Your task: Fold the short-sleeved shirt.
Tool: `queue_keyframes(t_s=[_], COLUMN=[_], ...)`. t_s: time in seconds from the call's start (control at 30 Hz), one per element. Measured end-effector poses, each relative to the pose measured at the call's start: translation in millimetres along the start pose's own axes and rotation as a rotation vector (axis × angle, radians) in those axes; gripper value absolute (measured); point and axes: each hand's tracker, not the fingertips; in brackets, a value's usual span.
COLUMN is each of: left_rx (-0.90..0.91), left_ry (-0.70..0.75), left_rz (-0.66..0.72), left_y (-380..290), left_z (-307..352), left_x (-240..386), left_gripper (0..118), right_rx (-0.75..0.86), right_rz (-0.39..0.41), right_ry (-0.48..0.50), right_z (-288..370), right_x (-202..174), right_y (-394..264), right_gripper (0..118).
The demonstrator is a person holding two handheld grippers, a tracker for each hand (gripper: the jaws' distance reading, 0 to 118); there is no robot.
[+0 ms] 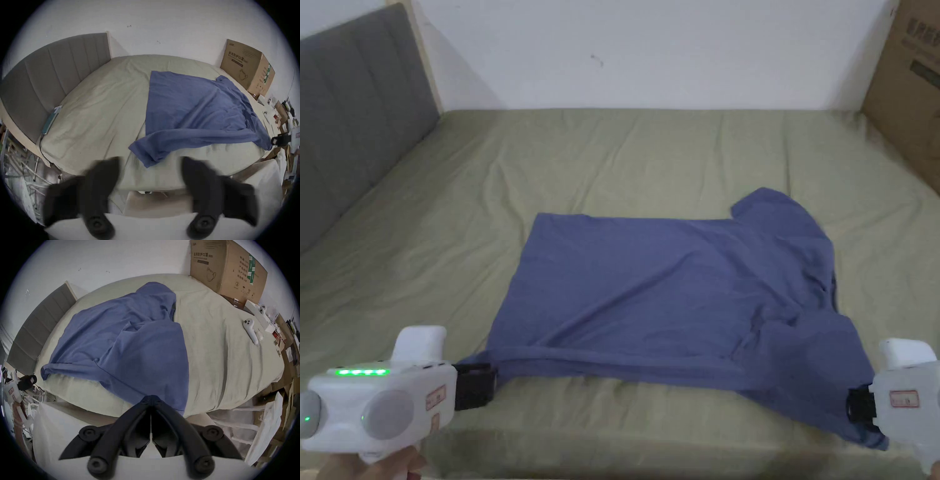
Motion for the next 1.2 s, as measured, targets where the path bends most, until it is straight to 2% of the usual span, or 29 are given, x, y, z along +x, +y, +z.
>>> queue_keyframes(t_s=[0.03, 0.13, 0.2, 0.23, 0.27, 0.3, 0.37, 0.53, 0.57, 0.6, 0.63, 0.67, 0.77, 0.8, 0.83, 0.87, 0.9, 0.97, 1.03, 1.13, 1.2], left_rx=[0.003, -0.015, -0.040, -0.056, -0.064, -0.079, -0.130, -0.076, -0.071, -0.064, -0.060, -0.057, -0.048, -0.047, -0.045, -0.044, -0.044, -0.045, -0.040, -0.032, -0.021], left_ry=[0.004, -0.038, -0.046, -0.052, -0.061, -0.063, -0.101, -0.084, -0.079, -0.077, -0.079, -0.079, -0.066, -0.065, -0.065, -0.065, -0.064, -0.066, -0.072, -0.063, -0.055], left_rz=[0.007, 0.031, 0.041, 0.051, 0.058, 0.051, 0.025, 0.027, 0.024, 0.021, 0.020, 0.016, -0.034, -0.044, -0.049, -0.052, -0.051, -0.040, -0.034, -0.060, -0.095], left_y=[3.9, 13.4, 18.5, 17.6, 17.6, 17.3, 12.7, 19.0, 20.9, 22.4, 21.8, 22.4, 22.6, 22.9, 23.1, 23.1, 22.3, 21.6, 21.3, 26.9, 35.9], left_z=[-6.2, -29.0, -44.3, -51.2, -55.3, -61.1, -66.2, -49.9, -48.3, -46.7, -47.0, -46.1, -41.3, -40.2, -39.3, -38.6, -37.5, -34.4, -31.3, -26.8, -26.2], left_x=[-2.9, -8.8, -9.9, -9.8, -9.0, -7.2, -0.5, -2.6, -2.9, -2.3, -3.3, -2.2, 4.3, 5.1, 4.9, 4.3, 3.7, 1.0, 0.5, 3.2, 4.7], left_gripper=[99, 97, 90, 74, 43, 2, 2, 2, 2, 2, 2, 2, 2, 2, 2, 2, 2, 2, 2, 2, 2], right_rx=[0.000, -0.007, -0.014, -0.018, -0.023, -0.028, -0.037, -0.035, -0.032, -0.031, -0.023, -0.021, -0.040, -0.073, -0.120, -0.158, -0.180, -0.137, -0.124, -0.090, -0.036], right_rz=[0.003, -0.003, -0.005, -0.006, -0.008, -0.011, -0.016, -0.025, -0.031, -0.041, -0.052, -0.054, -0.038, -0.044, -0.054, -0.056, -0.039, -0.013, -0.026, 0.004, -0.007], right_ry=[-0.001, -0.005, -0.009, -0.011, -0.011, -0.010, -0.010, 0.001, 0.005, 0.009, 0.016, 0.019, -0.005, -0.011, 0.022, 0.045, 0.024, 0.021, 0.043, 0.023, 0.037], right_z=[-0.2, -2.2, -3.8, -5.0, -6.3, -6.8, -8.5, -2.8, -0.9, 1.0, 2.1, 0.9, -12.7, -20.5, -28.7, -34.5, -37.7, -30.4, -20.3, -3.8, 10.8], right_x=[0.0, -0.1, 1.1, 1.8, 2.8, 3.8, 5.9, 14.6, 16.5, 18.4, 20.3, 22.1, 28.4, 31.1, 33.4, 33.9, 33.3, 32.0, 33.8, 29.3, 31.3], right_y=[1.2, 3.2, 3.5, 3.3, 2.9, 2.0, 0.4, -2.0, -0.6, 1.8, 3.6, 5.0, 7.4, 6.2, 1.6, -2.6, -6.9, -8.8, -0.4, 12.1, 29.8], right_gripper=[0, 0, 0, 0, 0, 0, 0, 0, 11, 41, 65, 68, 64, 38, 1, 2, 2, 2, 2, 2, 2])
